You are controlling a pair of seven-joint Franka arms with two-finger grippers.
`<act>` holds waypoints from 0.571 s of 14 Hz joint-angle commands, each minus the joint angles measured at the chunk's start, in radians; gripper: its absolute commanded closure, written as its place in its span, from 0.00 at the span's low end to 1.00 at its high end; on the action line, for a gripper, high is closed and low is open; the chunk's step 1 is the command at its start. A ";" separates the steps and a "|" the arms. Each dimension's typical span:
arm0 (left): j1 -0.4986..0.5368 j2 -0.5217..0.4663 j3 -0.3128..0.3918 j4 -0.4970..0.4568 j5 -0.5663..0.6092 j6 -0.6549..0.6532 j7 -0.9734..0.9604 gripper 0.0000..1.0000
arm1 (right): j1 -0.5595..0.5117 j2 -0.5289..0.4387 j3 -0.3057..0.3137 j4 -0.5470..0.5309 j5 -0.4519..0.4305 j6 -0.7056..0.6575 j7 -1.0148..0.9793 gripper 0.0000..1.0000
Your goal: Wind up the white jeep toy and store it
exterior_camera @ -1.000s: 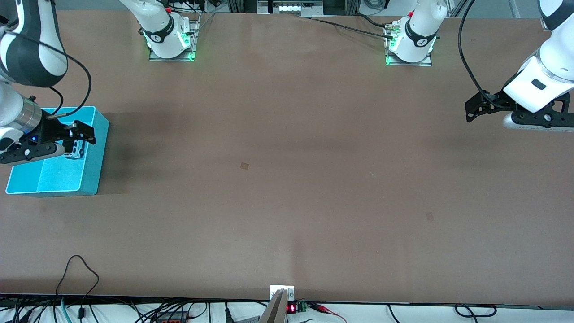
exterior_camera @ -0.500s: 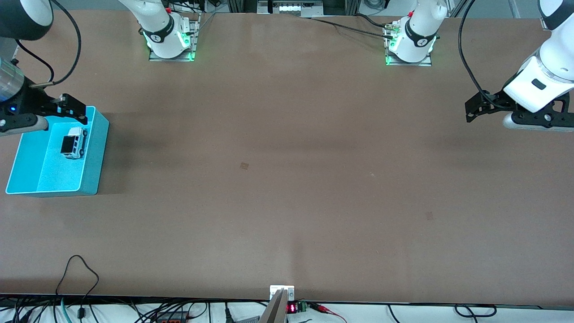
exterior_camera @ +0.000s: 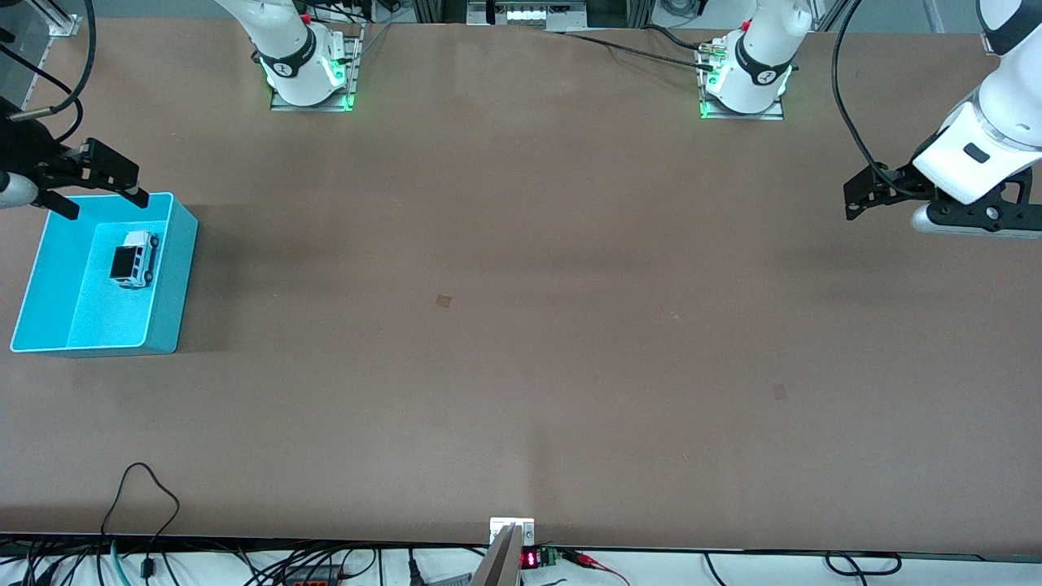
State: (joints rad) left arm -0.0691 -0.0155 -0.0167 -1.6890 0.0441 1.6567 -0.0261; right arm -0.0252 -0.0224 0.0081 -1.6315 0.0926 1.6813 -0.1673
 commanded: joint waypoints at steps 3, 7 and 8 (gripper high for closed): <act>0.005 0.002 0.004 0.022 -0.007 -0.021 0.003 0.00 | 0.031 0.016 0.013 0.047 -0.100 -0.022 0.017 0.00; 0.005 0.002 0.004 0.022 -0.007 -0.023 0.003 0.00 | 0.034 0.019 0.013 0.065 -0.106 -0.035 0.071 0.00; 0.005 0.002 0.004 0.022 -0.007 -0.023 0.003 0.00 | 0.031 0.022 0.010 0.068 -0.100 -0.035 0.068 0.00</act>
State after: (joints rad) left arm -0.0658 -0.0155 -0.0147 -1.6889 0.0441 1.6562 -0.0261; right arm 0.0059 -0.0187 0.0226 -1.6046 -0.0010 1.6754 -0.1160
